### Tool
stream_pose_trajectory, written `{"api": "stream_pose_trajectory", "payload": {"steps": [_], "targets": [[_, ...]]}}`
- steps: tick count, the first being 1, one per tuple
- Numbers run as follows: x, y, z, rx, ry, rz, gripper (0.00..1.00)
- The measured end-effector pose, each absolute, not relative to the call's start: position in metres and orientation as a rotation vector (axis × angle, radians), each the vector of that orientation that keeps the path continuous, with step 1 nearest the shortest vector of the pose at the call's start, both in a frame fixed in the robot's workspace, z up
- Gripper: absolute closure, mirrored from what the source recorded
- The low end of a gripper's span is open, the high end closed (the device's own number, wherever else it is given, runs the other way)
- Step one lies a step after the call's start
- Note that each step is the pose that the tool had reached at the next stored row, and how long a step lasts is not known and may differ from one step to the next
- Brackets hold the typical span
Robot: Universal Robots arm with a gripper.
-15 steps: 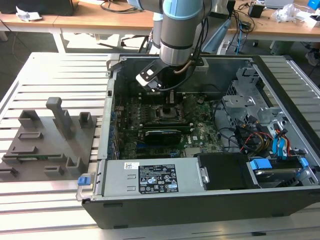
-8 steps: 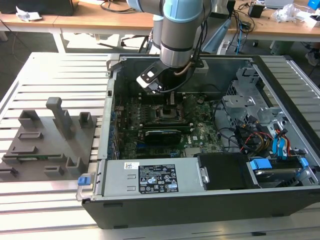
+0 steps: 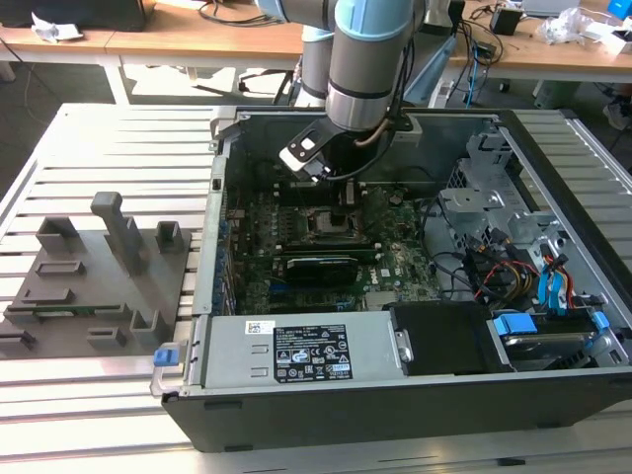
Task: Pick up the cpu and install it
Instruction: 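Place the cpu into insertion slot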
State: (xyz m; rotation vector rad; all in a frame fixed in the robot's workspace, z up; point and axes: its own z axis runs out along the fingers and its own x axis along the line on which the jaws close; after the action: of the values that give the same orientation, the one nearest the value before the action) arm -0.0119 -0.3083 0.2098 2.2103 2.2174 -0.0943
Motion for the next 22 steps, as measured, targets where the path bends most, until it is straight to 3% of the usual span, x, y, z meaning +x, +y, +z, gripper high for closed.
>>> {"api": "stream_pose_trajectory", "payload": {"steps": [22], "targets": [[-0.011,-0.308,0.279,2.207,2.213,-0.102,0.89]]}}
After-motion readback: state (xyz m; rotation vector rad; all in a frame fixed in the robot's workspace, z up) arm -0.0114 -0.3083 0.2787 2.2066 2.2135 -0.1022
